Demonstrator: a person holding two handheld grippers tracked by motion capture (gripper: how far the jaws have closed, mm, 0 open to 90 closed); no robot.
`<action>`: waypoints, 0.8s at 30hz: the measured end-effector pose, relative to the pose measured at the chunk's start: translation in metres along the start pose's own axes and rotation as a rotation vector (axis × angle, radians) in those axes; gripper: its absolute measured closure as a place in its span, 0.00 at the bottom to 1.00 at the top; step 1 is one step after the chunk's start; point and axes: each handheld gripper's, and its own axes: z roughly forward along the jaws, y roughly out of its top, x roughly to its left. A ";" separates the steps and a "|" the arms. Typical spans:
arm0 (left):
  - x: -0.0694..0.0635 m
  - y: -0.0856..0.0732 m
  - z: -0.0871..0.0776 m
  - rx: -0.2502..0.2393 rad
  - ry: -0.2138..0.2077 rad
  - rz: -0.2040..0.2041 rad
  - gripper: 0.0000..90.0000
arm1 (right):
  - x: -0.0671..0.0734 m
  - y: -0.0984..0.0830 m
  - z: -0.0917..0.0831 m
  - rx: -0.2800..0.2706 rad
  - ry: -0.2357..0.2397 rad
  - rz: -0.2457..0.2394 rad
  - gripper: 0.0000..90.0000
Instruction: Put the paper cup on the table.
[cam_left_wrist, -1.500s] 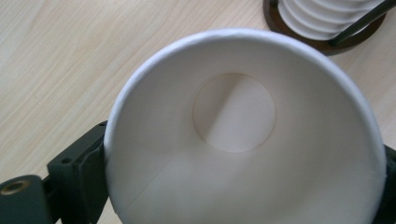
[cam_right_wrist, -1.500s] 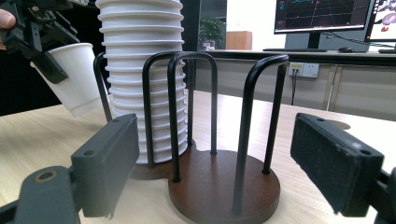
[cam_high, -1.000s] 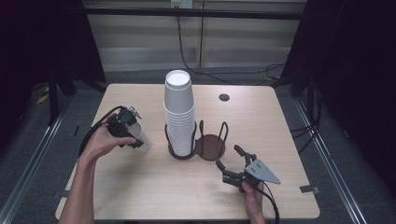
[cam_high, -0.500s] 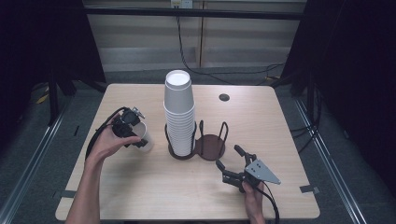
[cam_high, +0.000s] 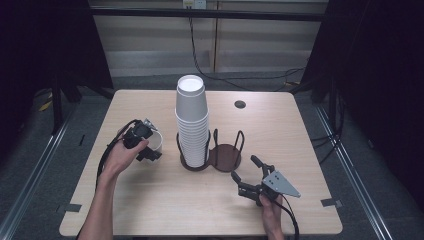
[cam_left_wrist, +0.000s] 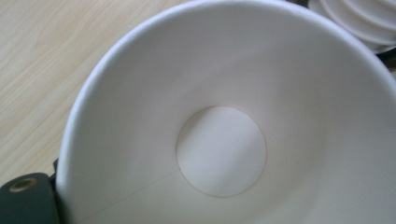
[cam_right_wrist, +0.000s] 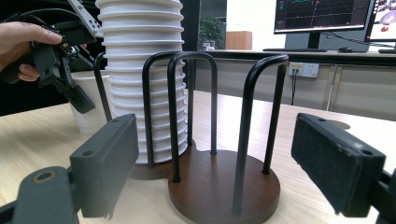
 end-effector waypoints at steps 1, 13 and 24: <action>0.000 -0.001 0.001 -0.011 0.004 0.002 0.08 | 0.000 0.000 0.000 0.000 -0.001 0.000 0.16; -0.003 -0.013 0.003 -0.079 0.037 -0.004 0.07 | 0.000 0.000 0.000 0.000 -0.001 0.000 0.16; 0.003 -0.029 0.005 -0.123 -0.002 -0.056 0.18 | 0.000 0.000 0.000 0.001 -0.002 0.001 0.16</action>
